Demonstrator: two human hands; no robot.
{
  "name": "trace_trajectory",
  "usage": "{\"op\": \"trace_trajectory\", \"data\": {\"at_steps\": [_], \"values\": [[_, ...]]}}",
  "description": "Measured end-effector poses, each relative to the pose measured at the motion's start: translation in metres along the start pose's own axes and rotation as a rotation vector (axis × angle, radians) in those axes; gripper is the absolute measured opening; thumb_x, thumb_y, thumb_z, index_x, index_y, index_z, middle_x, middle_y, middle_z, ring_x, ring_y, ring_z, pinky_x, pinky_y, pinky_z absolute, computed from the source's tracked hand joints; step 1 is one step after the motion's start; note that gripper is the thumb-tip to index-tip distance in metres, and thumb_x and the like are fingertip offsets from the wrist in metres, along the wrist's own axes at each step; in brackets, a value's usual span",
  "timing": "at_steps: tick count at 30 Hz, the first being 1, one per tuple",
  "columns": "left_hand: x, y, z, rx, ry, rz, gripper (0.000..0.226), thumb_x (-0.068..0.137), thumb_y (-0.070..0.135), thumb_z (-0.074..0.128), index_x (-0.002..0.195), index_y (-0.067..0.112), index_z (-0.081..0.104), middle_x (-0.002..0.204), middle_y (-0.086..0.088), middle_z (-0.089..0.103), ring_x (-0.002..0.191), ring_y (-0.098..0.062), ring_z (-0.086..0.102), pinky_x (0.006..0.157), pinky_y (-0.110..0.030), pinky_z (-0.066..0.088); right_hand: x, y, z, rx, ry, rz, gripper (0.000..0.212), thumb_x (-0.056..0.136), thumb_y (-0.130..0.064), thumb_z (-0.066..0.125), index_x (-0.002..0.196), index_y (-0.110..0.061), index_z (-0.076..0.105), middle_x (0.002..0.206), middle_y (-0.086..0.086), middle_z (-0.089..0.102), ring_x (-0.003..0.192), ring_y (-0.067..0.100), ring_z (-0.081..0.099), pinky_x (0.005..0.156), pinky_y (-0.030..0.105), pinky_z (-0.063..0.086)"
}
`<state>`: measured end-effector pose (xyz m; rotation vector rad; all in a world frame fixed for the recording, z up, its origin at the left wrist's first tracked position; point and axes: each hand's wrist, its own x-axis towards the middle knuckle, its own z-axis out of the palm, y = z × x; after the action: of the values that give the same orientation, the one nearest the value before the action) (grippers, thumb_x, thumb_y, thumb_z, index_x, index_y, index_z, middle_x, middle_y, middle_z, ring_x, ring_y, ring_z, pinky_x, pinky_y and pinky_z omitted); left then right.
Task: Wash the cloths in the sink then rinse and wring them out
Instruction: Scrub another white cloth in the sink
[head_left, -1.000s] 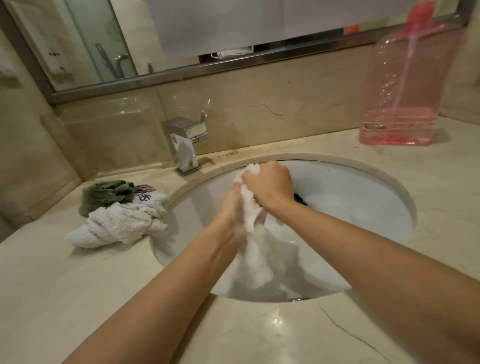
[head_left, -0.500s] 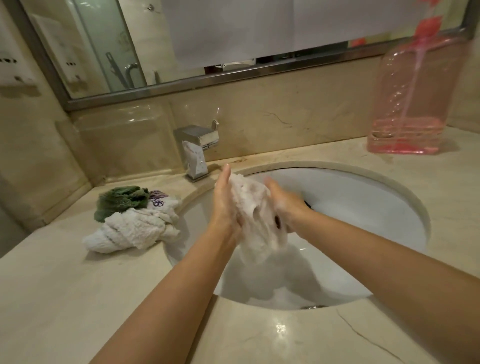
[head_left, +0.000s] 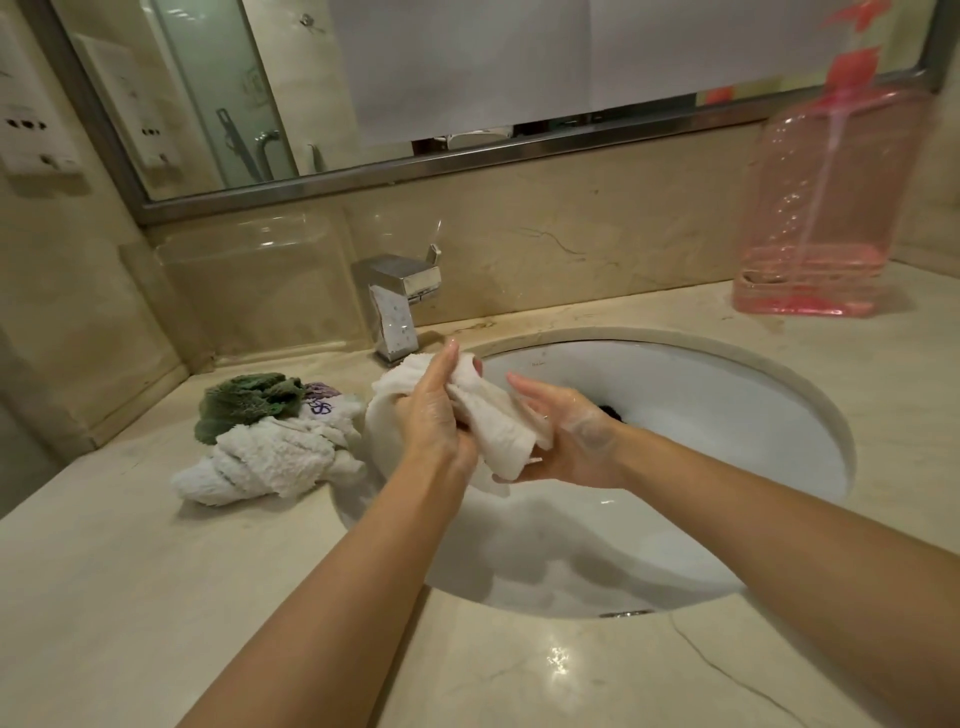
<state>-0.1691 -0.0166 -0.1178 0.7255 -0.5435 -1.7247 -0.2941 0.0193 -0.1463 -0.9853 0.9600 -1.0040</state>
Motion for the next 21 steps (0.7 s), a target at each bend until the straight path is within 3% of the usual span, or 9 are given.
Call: {"op": "trace_trajectory", "data": {"at_steps": [2,4,6,8,9,11,14,18,21], "values": [[0.001,0.003,0.0,-0.004,0.04,0.04,0.027,0.081,0.016,0.074,0.103,0.006,0.063,0.099,-0.012,0.067,0.095,-0.025,0.065,0.089,-0.045,0.054,0.002,-0.001,-0.006,0.005,-0.026,-0.074,0.059,0.08,-0.034,0.07,0.133,-0.02,0.049,0.11,0.006,0.066,0.096,0.023,0.064,0.082,0.036,0.055],[0.002,0.007,-0.001,0.01,0.056,0.061,0.031,0.082,0.015,0.073,0.108,0.003,0.061,0.105,-0.015,0.065,0.103,-0.028,0.063,0.092,-0.048,0.052,0.004,-0.003,-0.014,0.065,-0.019,-0.11,0.074,0.073,-0.012,0.069,0.139,-0.02,0.037,0.118,0.011,0.063,0.102,0.027,0.064,0.083,0.035,0.056],[0.006,0.008,-0.003,0.011,0.054,0.061,0.021,0.082,0.01,0.072,0.099,0.004,0.061,0.105,-0.016,0.066,0.104,-0.03,0.063,0.095,-0.05,0.05,0.006,-0.005,-0.019,0.025,-0.054,-0.149,0.062,0.074,-0.004,0.066,0.133,-0.006,0.046,0.115,0.012,0.064,0.102,0.024,0.064,0.083,0.03,0.055],[0.008,0.009,-0.004,0.003,0.077,0.056,0.024,0.079,0.007,0.074,0.1,0.002,0.062,0.113,-0.018,0.066,0.107,-0.031,0.064,0.097,-0.05,0.05,0.008,-0.003,-0.02,-0.045,-0.015,-0.193,0.033,0.083,0.0,0.064,0.115,0.0,0.058,0.101,0.008,0.068,0.09,0.016,0.067,0.075,0.024,0.054],[0.009,0.008,-0.005,-0.003,0.084,0.056,0.03,0.077,0.007,0.075,0.104,0.002,0.063,0.118,-0.02,0.065,0.109,-0.033,0.064,0.096,-0.051,0.05,0.007,-0.003,-0.019,-0.059,0.027,-0.208,0.021,0.09,0.0,0.06,0.111,0.003,0.059,0.093,0.007,0.068,0.083,0.014,0.067,0.071,0.023,0.054],[0.008,0.007,-0.004,-0.023,0.069,0.038,0.037,0.076,0.011,0.076,0.109,0.002,0.064,0.121,-0.021,0.064,0.111,-0.035,0.063,0.098,-0.052,0.048,0.008,-0.003,-0.017,-0.035,0.158,-0.243,0.026,0.1,-0.012,0.048,0.107,0.01,0.059,0.085,0.007,0.067,0.074,0.015,0.066,0.065,0.022,0.054],[0.002,0.006,-0.003,-0.042,0.043,-0.004,0.041,0.076,0.023,0.078,0.109,0.003,0.066,0.111,-0.019,0.069,0.105,-0.035,0.065,0.096,-0.052,0.049,0.008,-0.005,-0.011,-0.113,0.486,-0.231,0.033,0.103,-0.029,0.044,0.083,-0.008,0.06,0.072,0.005,0.064,0.056,0.016,0.063,0.047,0.018,0.048],[0.001,-0.002,-0.002,0.011,0.045,-0.039,0.072,0.053,0.041,0.087,0.114,0.009,0.068,0.11,-0.016,0.071,0.103,-0.035,0.067,0.098,-0.052,0.048,0.008,-0.013,-0.008,-0.35,0.924,-0.489,0.041,0.101,-0.037,0.044,0.066,-0.016,0.04,0.061,-0.003,0.041,0.059,0.014,0.039,0.056,0.026,0.032],[-0.001,-0.007,0.001,0.005,0.023,-0.078,0.082,0.051,0.04,0.088,0.12,0.003,0.064,0.111,-0.019,0.069,0.1,-0.037,0.068,0.093,-0.052,0.051,-0.002,-0.02,0.009,-0.458,0.89,-0.758,0.045,0.096,-0.043,0.052,0.061,-0.02,0.035,0.054,-0.009,0.035,0.054,0.01,0.031,0.055,0.028,0.028]]}}
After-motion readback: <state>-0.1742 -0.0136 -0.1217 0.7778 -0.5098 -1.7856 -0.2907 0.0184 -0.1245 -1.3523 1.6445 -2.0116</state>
